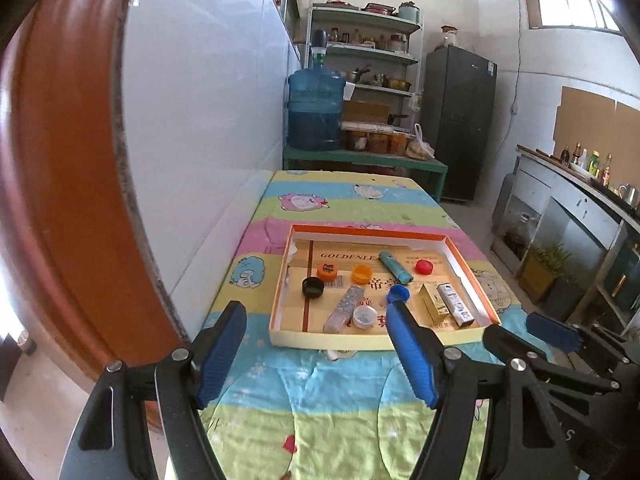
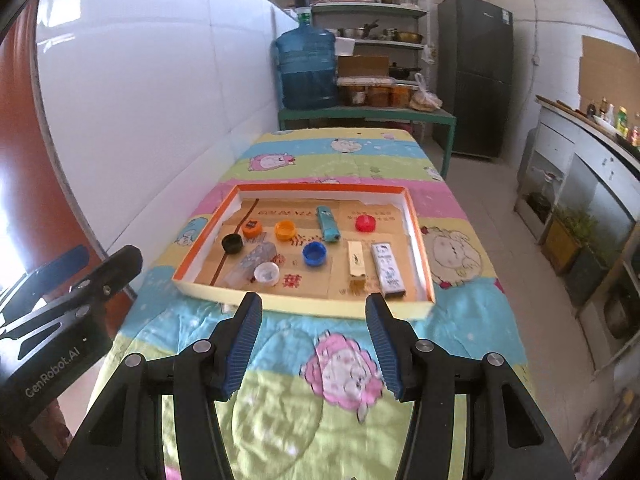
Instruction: Organize rigid objects
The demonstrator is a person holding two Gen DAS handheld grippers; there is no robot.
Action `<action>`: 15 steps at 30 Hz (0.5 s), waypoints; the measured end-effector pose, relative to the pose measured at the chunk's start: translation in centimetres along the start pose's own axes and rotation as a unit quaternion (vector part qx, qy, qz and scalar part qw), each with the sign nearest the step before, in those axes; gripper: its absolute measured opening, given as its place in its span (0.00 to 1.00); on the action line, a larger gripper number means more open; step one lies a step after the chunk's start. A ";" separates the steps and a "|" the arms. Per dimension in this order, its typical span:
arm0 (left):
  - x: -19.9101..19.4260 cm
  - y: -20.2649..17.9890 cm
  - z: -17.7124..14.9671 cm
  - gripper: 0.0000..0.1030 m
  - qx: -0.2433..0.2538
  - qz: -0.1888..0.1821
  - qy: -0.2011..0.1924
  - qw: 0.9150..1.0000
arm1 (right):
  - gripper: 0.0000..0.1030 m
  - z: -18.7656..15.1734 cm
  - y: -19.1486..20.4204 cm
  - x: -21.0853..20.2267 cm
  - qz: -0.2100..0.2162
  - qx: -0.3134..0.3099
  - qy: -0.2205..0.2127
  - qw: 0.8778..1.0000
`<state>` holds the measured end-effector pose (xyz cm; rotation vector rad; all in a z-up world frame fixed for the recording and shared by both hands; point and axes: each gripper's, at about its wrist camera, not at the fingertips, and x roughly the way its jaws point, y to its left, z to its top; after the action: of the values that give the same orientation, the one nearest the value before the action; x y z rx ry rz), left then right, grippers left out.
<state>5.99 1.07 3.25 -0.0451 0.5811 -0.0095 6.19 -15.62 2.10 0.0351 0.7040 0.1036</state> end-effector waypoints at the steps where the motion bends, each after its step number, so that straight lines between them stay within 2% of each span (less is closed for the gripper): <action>1: -0.7 -0.2 -0.2 0.70 0.006 0.009 -0.004 1.000 | 0.54 -0.3 0.0 -0.5 -0.005 0.000 -0.001 1.000; 4: -2.2 -1.1 -0.8 0.70 0.022 0.027 -0.013 0.999 | 0.54 -1.1 0.0 -1.7 -0.013 0.003 0.000 1.000; 8: -3.5 -1.9 -1.5 0.70 0.031 0.015 -0.010 0.999 | 0.54 -2.2 0.3 -3.1 -0.020 0.003 -0.001 1.000; 15: -5.1 -2.0 -2.4 0.70 0.036 0.034 -0.014 0.999 | 0.54 -3.5 0.3 -4.3 -0.026 0.010 0.002 1.000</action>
<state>0.41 -0.88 4.17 0.0443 0.5527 0.0368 0.68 -15.76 2.21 0.0349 0.7088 0.0475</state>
